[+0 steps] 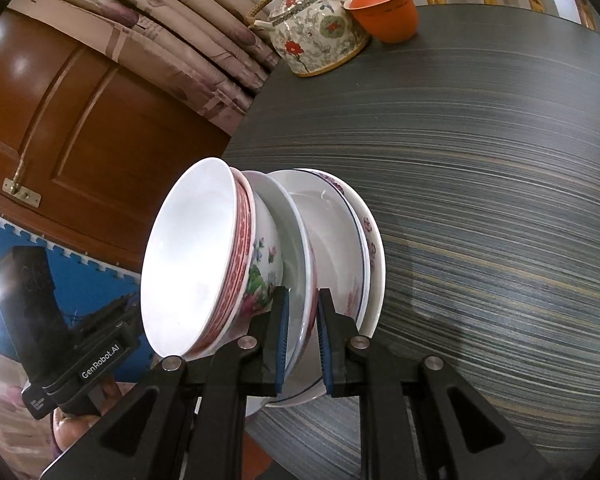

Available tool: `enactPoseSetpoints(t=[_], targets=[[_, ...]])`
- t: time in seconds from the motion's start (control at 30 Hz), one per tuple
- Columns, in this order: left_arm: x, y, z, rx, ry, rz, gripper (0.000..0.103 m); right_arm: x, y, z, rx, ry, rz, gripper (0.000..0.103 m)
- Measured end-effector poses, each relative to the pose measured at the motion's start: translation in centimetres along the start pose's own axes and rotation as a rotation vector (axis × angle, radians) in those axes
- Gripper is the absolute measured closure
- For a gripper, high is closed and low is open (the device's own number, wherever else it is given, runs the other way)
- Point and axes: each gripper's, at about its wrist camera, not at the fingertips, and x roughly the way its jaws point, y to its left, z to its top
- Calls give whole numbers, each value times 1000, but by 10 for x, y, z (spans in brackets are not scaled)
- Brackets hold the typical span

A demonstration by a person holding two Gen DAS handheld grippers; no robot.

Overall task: Organize plates and bowls
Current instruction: 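Lift the nested bowl stack with both grippers and lower it onto the flower plates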

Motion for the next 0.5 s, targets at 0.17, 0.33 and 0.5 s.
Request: enactPoseSetpoints(t=[0.17,0.33,0.5], targets=[[1,-1,-1,16,-21,5,90,0,0,0,-6,-15,1,88],[3,-2,-3,34,-37,15,90,0,1,-1,-33,-36,-4,88],[4,-5,-8,56,-53,34,90,-2,2,-3,-54,-65,-10,88]])
